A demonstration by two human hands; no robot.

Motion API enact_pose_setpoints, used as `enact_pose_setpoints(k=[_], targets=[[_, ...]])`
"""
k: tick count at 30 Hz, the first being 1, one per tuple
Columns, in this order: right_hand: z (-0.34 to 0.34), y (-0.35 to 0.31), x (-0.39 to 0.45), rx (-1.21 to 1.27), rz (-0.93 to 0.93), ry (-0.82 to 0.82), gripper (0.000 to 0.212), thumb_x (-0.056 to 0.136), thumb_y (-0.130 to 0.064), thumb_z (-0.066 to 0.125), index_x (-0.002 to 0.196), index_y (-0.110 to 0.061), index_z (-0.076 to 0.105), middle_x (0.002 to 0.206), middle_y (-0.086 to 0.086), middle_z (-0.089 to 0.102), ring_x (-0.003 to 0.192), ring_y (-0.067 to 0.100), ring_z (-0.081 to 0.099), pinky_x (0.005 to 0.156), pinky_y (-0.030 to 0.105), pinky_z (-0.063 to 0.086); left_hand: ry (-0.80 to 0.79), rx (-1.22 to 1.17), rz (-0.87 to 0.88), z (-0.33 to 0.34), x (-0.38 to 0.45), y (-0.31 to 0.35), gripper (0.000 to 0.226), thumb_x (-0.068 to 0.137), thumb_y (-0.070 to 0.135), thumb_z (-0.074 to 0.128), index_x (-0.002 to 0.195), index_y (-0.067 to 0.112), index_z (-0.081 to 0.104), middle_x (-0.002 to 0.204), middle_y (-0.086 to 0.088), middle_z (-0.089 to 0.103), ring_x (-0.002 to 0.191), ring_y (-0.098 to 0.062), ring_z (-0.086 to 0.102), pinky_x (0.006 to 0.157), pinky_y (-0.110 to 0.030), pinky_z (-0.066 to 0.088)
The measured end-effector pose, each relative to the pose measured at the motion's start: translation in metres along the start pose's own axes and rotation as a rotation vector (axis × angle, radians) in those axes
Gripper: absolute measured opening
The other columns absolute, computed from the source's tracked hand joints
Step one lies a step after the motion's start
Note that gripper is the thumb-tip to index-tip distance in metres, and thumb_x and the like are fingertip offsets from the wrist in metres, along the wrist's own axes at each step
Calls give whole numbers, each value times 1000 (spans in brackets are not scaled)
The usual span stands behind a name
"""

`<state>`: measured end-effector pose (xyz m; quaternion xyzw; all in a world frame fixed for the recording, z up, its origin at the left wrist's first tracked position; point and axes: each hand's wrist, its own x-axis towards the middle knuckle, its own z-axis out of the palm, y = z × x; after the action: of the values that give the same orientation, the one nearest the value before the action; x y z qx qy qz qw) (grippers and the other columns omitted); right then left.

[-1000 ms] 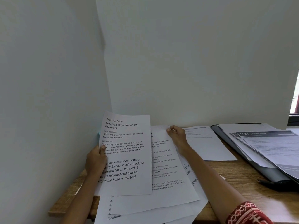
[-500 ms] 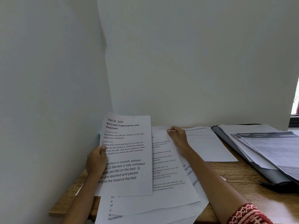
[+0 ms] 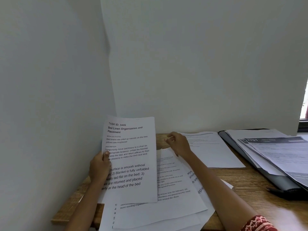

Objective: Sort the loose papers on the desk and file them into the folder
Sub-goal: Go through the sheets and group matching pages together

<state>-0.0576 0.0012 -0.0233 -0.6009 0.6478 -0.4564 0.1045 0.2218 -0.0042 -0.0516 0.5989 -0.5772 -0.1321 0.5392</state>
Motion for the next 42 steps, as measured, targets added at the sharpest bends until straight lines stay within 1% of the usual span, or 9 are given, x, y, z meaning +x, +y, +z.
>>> enact_pose_setpoints(k=[3, 9, 13, 16, 18, 24, 30, 35, 42], targets=[[0, -7, -2, 14, -28, 5, 22, 94, -23, 55, 96, -5, 67, 98, 9, 69, 87, 21, 62, 73, 29, 43, 41, -156, -112, -4, 2, 2, 33, 100, 21, 41, 74, 4, 53, 66, -8, 55, 64, -23, 52, 71, -41, 48], [-22, 1, -3, 4, 128, -6, 17, 84, -5, 54, 81, -18, 65, 90, 2, 69, 72, 16, 61, 70, 27, 49, 34, -209, -172, -8, 1, 0, 27, 100, 16, 41, 96, -3, 59, 96, -21, 62, 96, -37, 58, 78, -35, 41], [-35, 1, -24, -75, 173, -85, 10, 87, -21, 62, 82, -13, 66, 71, -5, 65, 51, 8, 59, 70, 30, 54, 46, -265, -228, -15, -2, 1, 24, 99, 16, 42, 99, 0, 60, 107, -26, 62, 101, -38, 58, 80, -33, 40], [-39, -8, -48, -338, 134, -301, 39, 81, -55, 65, 91, -17, 61, 95, 1, 64, 89, 16, 61, 86, 31, 46, 47, -335, -296, -19, -5, 1, 31, 99, 16, 43, 113, -8, 58, 113, -24, 60, 105, -37, 57, 85, -33, 41], [-36, -13, -58, -485, 125, -413, 64, 76, -58, 69, 123, -18, 52, 123, 2, 57, 117, 20, 52, 95, 32, 39, 19, -363, -334, -22, -9, 1, 33, 99, 18, 45, 117, -7, 57, 116, -22, 60, 106, -37, 58, 90, -37, 44], [-52, -6, -55, -629, 276, -377, 72, 74, -46, 77, 127, -10, 44, 126, 3, 54, 118, 22, 51, 93, 32, 39, -98, -398, -374, -45, -20, 7, 33, 99, 17, 45, 121, -5, 55, 114, -20, 60, 95, -30, 58, 83, -34, 43], [-79, 27, -54, -652, 322, -249, 52, 82, -35, 72, 117, -2, 53, 115, 9, 60, 104, 25, 57, 77, 32, 45, -90, -38, -268, -70, -35, 3, 30, 98, 13, 43, 108, -11, 59, 105, -21, 62, 86, -29, 54, 76, -32, 39], [-112, 43, -60, -885, 408, 3, 31, 89, -9, 56, 120, -6, 55, 120, 11, 59, 111, 27, 57, 73, 30, 46, -126, 416, -182, -86, -60, -5, 29, 97, 14, 40, 80, 2, 59, 67, -8, 56, 70, -28, 56, 65, -31, 41], [-68, 6, -76, -607, 45, -52, 38, 88, -12, 59, 125, -14, 51, 123, 6, 57, 115, 21, 52, 88, 30, 45, -102, 499, -189, -89, -75, 0, 25, 96, 12, 37, 95, 5, 61, 89, -12, 62, 77, -27, 55, 72, -33, 44]])
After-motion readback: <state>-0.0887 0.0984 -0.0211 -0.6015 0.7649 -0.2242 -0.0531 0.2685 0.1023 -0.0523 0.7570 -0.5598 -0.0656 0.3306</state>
